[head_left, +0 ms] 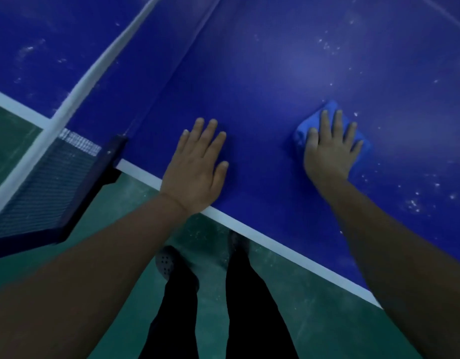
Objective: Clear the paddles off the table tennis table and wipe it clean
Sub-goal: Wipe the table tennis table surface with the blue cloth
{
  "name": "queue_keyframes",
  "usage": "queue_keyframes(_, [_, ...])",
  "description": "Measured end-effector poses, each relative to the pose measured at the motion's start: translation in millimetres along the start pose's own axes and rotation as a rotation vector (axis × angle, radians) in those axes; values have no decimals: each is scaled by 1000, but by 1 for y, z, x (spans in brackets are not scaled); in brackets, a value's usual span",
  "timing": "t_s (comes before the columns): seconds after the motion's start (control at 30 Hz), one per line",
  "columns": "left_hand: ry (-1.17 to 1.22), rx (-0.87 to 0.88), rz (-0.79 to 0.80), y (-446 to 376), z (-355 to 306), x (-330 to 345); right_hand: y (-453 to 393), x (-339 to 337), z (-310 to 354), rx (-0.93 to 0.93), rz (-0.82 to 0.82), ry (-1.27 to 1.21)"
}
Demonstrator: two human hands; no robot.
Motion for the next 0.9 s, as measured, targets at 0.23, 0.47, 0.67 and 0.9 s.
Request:
queue_keyframes(0.23, [-207,-43,101,1,5,16,83,37,67,-835,64,228])
queue_keyframes(0.47, [-226,-94,102,-2,6,18,-61,-18,-27,82,-51,-21])
queue_keyframes(0.67, [-234,-115,100,-3,5,17,1,19,71,-750,87,199])
queue_keyframes(0.9, [-245,-118,103,-2,7,18,-105,-31,-49,45,-2,-13])
Point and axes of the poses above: each hand's wrist, its own y-axis away from the middle knuckle, its own x-axis out of the palm, z = x × y, the point moved 6 cm from there along -y, towards the middle knuckle, and after that the axes turned 5 degrees about z, right-handed, at the moved point
